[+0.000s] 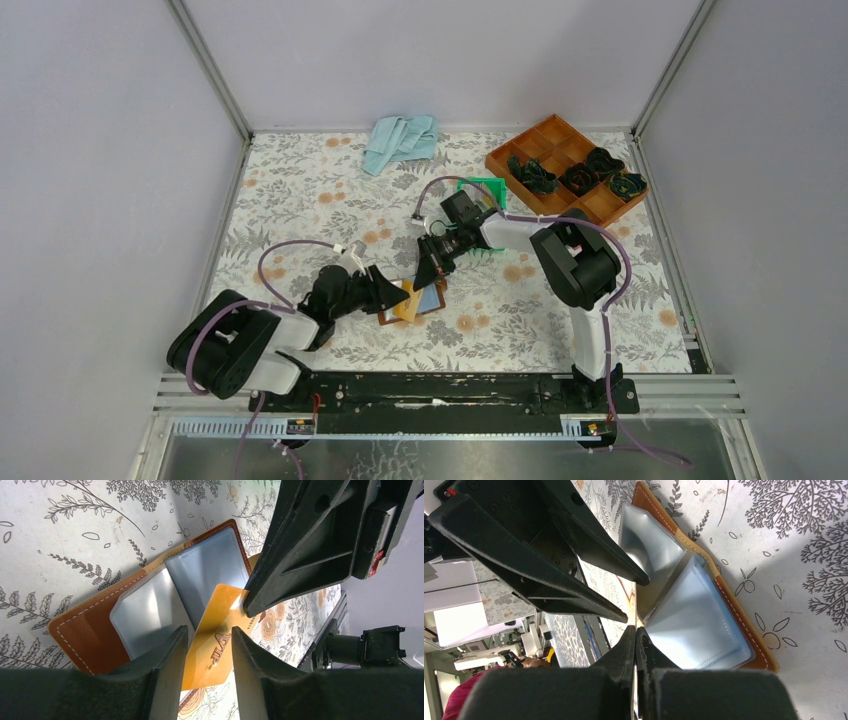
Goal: Put the credit cards into the card holder
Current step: Pick up the credit card from the storage box.
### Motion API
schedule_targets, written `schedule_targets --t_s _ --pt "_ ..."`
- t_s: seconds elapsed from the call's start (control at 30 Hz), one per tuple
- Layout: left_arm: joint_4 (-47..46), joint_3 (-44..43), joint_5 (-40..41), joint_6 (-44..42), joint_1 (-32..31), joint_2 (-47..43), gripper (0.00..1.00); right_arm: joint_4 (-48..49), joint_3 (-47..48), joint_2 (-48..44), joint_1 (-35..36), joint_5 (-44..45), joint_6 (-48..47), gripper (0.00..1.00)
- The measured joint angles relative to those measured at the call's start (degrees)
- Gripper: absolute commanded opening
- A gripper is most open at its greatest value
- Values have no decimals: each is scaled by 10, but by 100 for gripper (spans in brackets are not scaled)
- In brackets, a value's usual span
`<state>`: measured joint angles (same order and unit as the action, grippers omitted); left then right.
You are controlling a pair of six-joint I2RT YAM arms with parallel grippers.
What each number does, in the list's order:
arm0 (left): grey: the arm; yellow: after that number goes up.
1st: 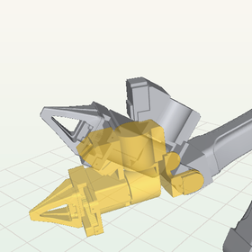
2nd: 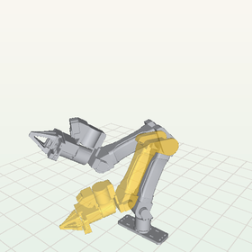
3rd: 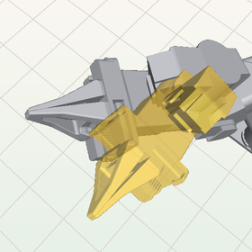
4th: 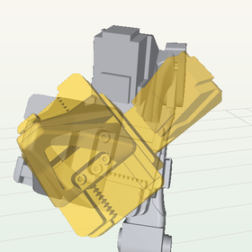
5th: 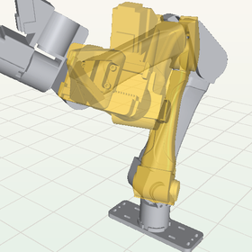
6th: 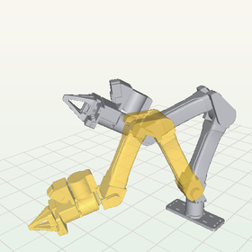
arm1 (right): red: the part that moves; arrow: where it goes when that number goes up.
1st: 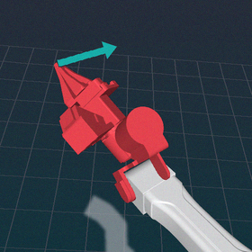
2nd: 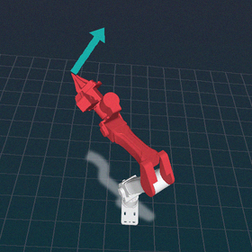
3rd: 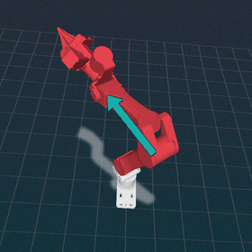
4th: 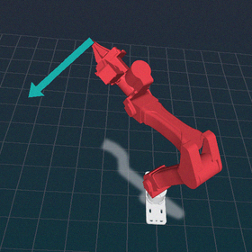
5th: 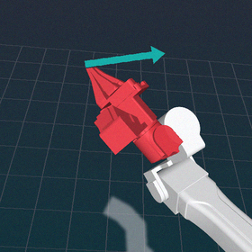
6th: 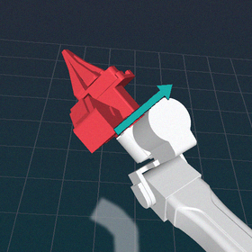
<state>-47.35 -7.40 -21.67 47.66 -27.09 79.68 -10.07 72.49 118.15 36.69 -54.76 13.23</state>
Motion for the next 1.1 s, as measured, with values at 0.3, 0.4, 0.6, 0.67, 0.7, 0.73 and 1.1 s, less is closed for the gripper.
schedule_targets --t_s 0.3,0.4,0.6,0.67,0.7,0.73,1.1 --pt "-10 3 -7 3 6 4 27 -8 5 1 -5 -5 -4 0" --pt "-13 5 -10 3 6 4 24 -11 5 1 -6 -6 -5 0" --pt "-22 8 -13 5 9 5 14 -12 5 4 -10 -8 -6 1" --pt "-23 9 -14 6 9 5 10 -12 5 8 -11 -8 -6 4" --pt "-23 9 -14 7 9 5 8 -12 5 10 -12 -8 -6 8" --pt "-24 9 -15 7 9 5 6 -12 5 11 -12 -8 -6 11" --pt "-35 9 -25 17 11 6 0 -3 5 20 -16 -3 -4 36"
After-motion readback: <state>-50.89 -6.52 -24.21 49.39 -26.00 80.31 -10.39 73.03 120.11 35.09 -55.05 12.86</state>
